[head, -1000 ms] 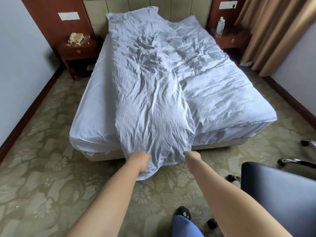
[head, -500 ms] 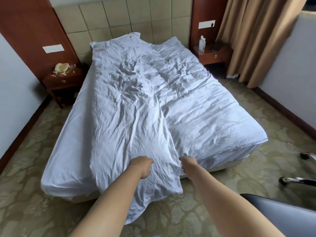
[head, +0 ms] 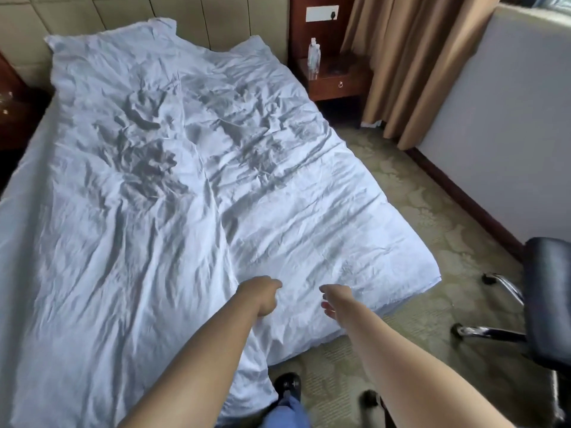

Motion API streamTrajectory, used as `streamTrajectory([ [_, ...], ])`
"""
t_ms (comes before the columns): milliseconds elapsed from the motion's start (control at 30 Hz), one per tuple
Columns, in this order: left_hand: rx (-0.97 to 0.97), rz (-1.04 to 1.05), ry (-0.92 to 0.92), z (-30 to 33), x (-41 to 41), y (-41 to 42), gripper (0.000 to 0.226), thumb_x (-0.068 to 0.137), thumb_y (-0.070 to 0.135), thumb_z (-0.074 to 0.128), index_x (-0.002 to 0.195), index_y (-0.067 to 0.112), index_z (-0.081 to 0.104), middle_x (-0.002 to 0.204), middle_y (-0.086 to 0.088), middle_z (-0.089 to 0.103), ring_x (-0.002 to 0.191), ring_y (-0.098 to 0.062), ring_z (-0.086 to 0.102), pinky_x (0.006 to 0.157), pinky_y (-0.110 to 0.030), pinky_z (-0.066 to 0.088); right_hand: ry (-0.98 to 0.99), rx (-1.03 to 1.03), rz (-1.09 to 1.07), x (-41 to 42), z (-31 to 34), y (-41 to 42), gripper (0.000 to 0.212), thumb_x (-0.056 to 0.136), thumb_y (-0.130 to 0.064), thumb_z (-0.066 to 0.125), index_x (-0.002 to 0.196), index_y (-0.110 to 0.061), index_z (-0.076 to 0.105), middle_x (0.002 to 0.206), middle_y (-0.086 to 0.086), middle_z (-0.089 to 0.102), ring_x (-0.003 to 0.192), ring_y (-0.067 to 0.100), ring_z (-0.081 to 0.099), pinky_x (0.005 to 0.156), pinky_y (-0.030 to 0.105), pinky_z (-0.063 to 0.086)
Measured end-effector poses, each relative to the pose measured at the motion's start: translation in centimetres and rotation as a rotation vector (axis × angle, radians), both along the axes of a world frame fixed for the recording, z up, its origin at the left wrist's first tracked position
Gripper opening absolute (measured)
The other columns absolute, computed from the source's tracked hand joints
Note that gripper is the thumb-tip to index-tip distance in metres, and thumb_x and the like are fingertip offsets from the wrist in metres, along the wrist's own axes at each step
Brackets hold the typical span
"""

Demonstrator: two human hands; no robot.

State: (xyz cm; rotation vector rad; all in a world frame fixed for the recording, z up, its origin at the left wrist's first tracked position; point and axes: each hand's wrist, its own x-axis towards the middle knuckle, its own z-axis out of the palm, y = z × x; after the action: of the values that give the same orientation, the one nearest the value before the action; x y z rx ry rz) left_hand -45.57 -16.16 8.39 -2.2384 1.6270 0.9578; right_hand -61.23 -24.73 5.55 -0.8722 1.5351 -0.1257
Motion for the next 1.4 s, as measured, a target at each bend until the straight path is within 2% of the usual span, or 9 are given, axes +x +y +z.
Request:
streamTrajectory([
  [200, 0.082, -0.076, 0.056, -1.5, -2.2, -9.5, 0.053, 0.099, 0.02, 0.039, 0.15, 0.027, 0.025, 0.154, -0.001, 0.028, 0.136, -0.024, 0.035, 0.105, -0.036, 0.037, 0.036, 0.037, -0.107, -2.4, -0.9, -7.7, 0.022, 0.096, -0.011, 0.049, 0.112, 0.001, 0.057, 0.073, 0.006, 0.046, 0.064, 0.015, 0.042, 0.058, 0.027, 0.039],
  [333, 0.11, -0.129, 0.114, -3.0, -5.7, -15.1, 0.056, 0.096, 0.016, 0.04, 0.149, 0.028, 0.026, 0.152, 0.0, 0.03, 0.133, -0.024, 0.038, 0.1, -0.034, 0.04, 0.048, 0.07, -0.2, -5.7, -2.2, -12.5, 0.035, 0.098, -0.013, 0.049, 0.128, 0.003, 0.052, 0.1, 0.016, 0.059, 0.081, 0.022, 0.049, 0.087, 0.036, 0.048],
  [567, 0.11, -0.105, 0.181, -6.3, -12.9, -24.0, 0.058, 0.092, 0.017, 0.047, 0.146, 0.027, 0.032, 0.146, 0.001, 0.034, 0.126, -0.024, 0.044, 0.095, -0.034, 0.044, 0.147, 0.095, -0.182, -13.3, -6.8, -21.6, 0.036, 0.097, -0.009, 0.044, 0.127, 0.011, 0.048, 0.071, 0.005, 0.039, 0.06, 0.017, 0.037, 0.066, 0.032, 0.038],
  [733, 0.104, 0.023, 0.228, -9.9, -19.5, -29.8, 0.059, 0.089, 0.021, 0.054, 0.144, 0.025, 0.036, 0.145, 0.002, 0.033, 0.128, -0.021, 0.042, 0.097, -0.033, 0.043, 0.206, 0.175, -0.133, -18.9, -11.9, -27.3, 0.043, 0.094, -0.019, 0.048, 0.132, 0.003, 0.047, 0.13, 0.021, 0.052, 0.104, 0.031, 0.051, 0.077, 0.03, 0.036],
  [1000, 0.178, 0.009, 0.085, -15.7, -26.4, -32.0, 0.078, 0.084, 0.028, 0.062, 0.149, 0.025, 0.02, 0.155, -0.004, 0.011, 0.14, -0.024, 0.021, 0.106, -0.037, 0.037, 0.042, 0.402, -0.347, -23.2, -17.9, -30.6, 0.069, 0.09, -0.035, 0.058, 0.147, -0.012, 0.027, 0.144, 0.007, 0.041, 0.125, 0.028, 0.046, 0.097, 0.036, 0.042],
  [1067, 0.178, -0.018, -0.002, -16.7, -27.2, -32.1, 0.087, 0.082, 0.038, 0.065, 0.15, 0.027, 0.011, 0.157, -0.005, -0.001, 0.143, -0.026, 0.01, 0.111, -0.038, 0.03, -0.01, 0.444, -0.443, -23.4, -18.5, -31.1, 0.067, 0.088, -0.038, 0.061, 0.143, -0.012, 0.034, 0.136, 0.007, 0.05, 0.114, 0.025, 0.054, 0.093, 0.033, 0.047],
  [1133, 0.169, -0.053, -0.071, -17.4, -27.9, -32.3, 0.095, 0.08, 0.047, 0.065, 0.151, 0.027, 0.003, 0.157, -0.006, -0.005, 0.143, -0.029, 0.005, 0.113, -0.04, 0.023, 0.019, 0.437, -0.48, -23.6, -18.6, -31.7, 0.05, 0.087, -0.033, 0.064, 0.126, -0.008, 0.048, 0.105, 0.009, 0.061, 0.084, 0.021, 0.06, 0.069, 0.027, 0.051],
  [1233, 0.174, -0.086, -0.161, -17.9, -28.7, -33.0, 0.099, 0.082, 0.047, 0.064, 0.151, 0.026, -0.003, 0.156, -0.008, -0.002, 0.141, -0.032, 0.01, 0.111, -0.042, 0.025, 0.059, 0.429, -0.451, -23.7, -18.5, -32.2, 0.015, 0.089, -0.015, 0.06, 0.097, -0.003, 0.055, 0.07, 0.009, 0.054, 0.057, 0.018, 0.049, 0.052, 0.025, 0.04],
  [1400, 0.148, -0.059, -0.209, -17.1, -29.3, -34.0, 0.08, 0.087, 0.024, 0.064, 0.148, 0.017, 0.013, 0.14, -0.01, 0.032, 0.121, -0.028, 0.038, 0.094, -0.034, 0.042, 0.073, 0.275, -0.465, -23.0, -16.9, -32.1, 0.012, 0.081, -0.004, 0.052, 0.073, -0.01, 0.045, 0.068, 0.01, 0.039, 0.064, 0.02, 0.033, 0.057, 0.03, 0.028],
])
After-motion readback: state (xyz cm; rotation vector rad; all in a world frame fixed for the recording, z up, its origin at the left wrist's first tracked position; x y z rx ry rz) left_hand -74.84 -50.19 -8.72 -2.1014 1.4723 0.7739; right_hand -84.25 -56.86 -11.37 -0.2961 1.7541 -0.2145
